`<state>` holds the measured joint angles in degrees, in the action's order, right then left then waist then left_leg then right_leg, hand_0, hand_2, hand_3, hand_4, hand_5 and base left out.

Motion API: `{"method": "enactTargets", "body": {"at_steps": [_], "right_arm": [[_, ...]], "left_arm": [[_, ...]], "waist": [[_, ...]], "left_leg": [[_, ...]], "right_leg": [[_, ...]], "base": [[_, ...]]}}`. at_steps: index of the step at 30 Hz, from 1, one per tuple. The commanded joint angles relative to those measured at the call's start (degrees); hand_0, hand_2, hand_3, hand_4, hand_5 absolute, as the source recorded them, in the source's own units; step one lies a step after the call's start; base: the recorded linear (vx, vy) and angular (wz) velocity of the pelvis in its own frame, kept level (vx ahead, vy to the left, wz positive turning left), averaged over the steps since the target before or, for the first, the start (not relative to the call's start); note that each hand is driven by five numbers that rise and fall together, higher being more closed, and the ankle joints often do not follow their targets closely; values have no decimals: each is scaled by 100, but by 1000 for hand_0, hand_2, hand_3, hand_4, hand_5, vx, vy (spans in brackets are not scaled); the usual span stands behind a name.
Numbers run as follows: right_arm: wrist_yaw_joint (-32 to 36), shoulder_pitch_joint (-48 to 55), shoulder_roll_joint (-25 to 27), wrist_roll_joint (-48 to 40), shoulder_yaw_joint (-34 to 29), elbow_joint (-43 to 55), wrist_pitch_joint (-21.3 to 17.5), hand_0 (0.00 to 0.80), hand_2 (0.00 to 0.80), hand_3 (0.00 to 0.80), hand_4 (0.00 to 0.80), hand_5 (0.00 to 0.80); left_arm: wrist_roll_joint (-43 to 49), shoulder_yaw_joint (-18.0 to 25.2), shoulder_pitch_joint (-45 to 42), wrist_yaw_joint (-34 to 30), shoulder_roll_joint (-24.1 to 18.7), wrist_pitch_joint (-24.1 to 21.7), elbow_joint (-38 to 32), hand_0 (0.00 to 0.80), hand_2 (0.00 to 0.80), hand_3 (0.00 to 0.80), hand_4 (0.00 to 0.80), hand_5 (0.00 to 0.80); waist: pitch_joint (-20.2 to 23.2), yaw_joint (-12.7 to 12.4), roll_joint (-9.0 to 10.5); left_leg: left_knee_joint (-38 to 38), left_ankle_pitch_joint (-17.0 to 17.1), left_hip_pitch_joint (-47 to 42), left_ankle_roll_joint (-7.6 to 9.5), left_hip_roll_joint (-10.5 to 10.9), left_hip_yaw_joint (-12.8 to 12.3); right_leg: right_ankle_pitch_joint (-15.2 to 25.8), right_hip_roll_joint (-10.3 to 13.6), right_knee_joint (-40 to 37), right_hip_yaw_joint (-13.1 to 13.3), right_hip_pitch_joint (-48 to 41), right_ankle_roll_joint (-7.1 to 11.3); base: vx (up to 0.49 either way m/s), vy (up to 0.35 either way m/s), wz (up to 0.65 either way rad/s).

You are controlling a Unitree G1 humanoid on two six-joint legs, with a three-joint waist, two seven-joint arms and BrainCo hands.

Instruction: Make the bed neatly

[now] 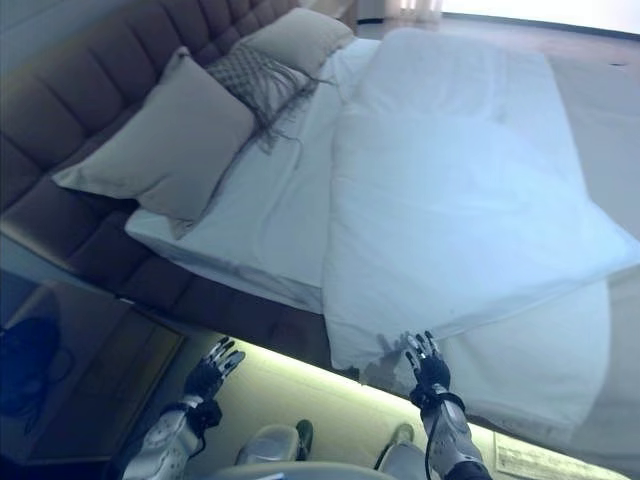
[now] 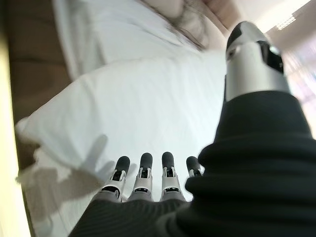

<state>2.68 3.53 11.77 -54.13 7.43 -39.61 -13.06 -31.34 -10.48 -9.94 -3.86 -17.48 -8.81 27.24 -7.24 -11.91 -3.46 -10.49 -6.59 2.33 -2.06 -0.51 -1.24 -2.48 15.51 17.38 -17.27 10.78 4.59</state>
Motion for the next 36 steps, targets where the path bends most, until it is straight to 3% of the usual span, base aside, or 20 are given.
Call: {"method": "enactTargets", "body": {"at_steps": [1, 4, 6, 12, 16, 21, 24, 36], "right_arm": [[-85, 173, -1, -91, -307, 114, -5, 0, 0, 0, 0, 0], [58, -13, 85, -23, -469, -784, -142, 0, 0, 0, 0, 0], [380, -493, 346, -146, -774, -1605, -158, 0, 0, 0, 0, 0], [524, -1284, 691, -843, -1107, -2206, -177, 0, 0, 0, 0, 0], [380, -1920, 1196, -1250, -1387, -2452, -25, 0, 0, 0, 0, 0], [481, -2483, 1702, -1186, -1509, -2649, 68, 0, 0, 0, 0, 0], [436, -2761, 1975, -1291, -1553, -2748, 135, 0, 0, 0, 0, 0], [853, -3106, 2567, -1538, -1675, -3003, 278, 0, 0, 0, 0, 0]], "left_arm": [[219, -4, -205, -60, -319, -106, -339, 0, 0, 0, 0, 0], [70, -118, -114, -87, -506, -116, -345, 0, 0, 0, 0, 0], [-110, -293, 332, -15, -588, -172, -205, 0, 0, 0, 0, 0], [-301, -618, 775, -154, -584, -247, -163, 0, 0, 0, 0, 0], [-501, -848, 993, -59, -626, -390, -179, 0, 0, 0, 0, 0], [-787, -940, 996, 89, -726, -496, -369, 0, 0, 0, 0, 0], [-951, -903, 974, 134, -776, -542, -482, 0, 0, 0, 0, 0], [-1003, -1016, 1004, 191, -794, -953, -717, 0, 0, 0, 0, 0]], "waist": [[24, 18, 96], [-14, 93, 150], [-211, 125, 191], [-650, -89, 136], [-947, -155, -40], [-1150, -219, -225], [-1222, -227, -338], [-1387, -303, -534]], "left_leg": [[201, 714, 254, 307, 184, 68], [295, 602, 103, 346, 284, 136], [58, 429, 328, 349, 284, 139], [-336, 510, 1101, 109, 24, 182], [-425, 574, 1513, 38, -66, 240], [-1043, 370, 2145, 90, -5, 136], [-1491, 219, 2568, 151, 41, 47], [-2742, -342, 3644, 279, 242, -32]], "right_leg": [[455, 487, 608, 305, -380, 364], [750, 290, -325, 403, -257, 430], [1020, 270, -556, 541, 90, 531], [996, 219, -576, 214, 470, 613], [989, 438, -203, 115, 1088, 633], [861, 801, 717, 325, 1960, 635], [723, 897, 1206, 447, 2385, 566], [112, 818, 2536, 823, 3268, 453]], "base": [[333, 90, 11], [173, -79, -8], [-62, -174, 1], [-139, -149, 10], [-167, 8, 9], [-47, 83, 11], [-24, 87, 15], [2, 15, 2]]}}
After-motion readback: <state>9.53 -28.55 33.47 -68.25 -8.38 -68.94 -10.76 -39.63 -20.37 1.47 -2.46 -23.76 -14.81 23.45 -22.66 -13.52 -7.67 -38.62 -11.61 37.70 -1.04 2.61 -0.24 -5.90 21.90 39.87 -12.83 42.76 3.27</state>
